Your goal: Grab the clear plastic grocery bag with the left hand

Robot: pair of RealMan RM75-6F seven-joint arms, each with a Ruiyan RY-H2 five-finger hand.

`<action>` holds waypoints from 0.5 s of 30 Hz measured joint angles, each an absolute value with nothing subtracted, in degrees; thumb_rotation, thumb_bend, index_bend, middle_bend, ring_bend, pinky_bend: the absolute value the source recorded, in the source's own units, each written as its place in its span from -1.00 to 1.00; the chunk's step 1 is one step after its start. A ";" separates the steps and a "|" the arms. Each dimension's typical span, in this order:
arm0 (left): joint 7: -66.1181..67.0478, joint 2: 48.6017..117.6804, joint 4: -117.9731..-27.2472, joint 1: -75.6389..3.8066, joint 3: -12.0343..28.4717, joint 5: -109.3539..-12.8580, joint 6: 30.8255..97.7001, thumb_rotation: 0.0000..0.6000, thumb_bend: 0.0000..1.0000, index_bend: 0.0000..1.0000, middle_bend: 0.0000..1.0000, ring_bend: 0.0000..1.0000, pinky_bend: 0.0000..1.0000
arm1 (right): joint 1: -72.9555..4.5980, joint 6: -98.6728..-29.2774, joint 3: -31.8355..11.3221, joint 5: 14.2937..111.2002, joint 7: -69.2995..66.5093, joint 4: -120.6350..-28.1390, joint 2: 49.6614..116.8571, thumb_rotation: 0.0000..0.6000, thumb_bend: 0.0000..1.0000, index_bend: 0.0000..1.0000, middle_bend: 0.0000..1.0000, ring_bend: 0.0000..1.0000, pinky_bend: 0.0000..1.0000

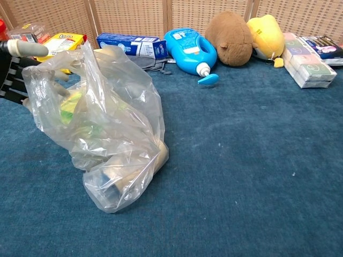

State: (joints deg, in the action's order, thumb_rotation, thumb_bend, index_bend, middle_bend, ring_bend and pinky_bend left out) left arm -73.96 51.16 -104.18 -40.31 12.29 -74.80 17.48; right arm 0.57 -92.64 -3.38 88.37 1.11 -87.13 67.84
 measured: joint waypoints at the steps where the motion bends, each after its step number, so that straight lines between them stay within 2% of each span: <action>1: -74.47 51.38 -104.09 -40.32 12.69 -74.34 17.30 -0.01 -0.82 -0.37 -0.24 -0.34 -0.09 | 0.62 -92.67 -3.36 88.36 1.06 -87.10 67.84 0.99 -0.39 -0.17 -0.12 -0.14 -0.22; 15: -77.88 54.43 -102.43 -39.90 20.61 -67.93 8.50 -0.13 -0.81 -0.46 -0.24 -0.34 -0.08 | 0.98 -92.95 -3.41 88.53 0.05 -86.40 68.13 1.00 -0.39 -0.16 -0.12 -0.14 -0.22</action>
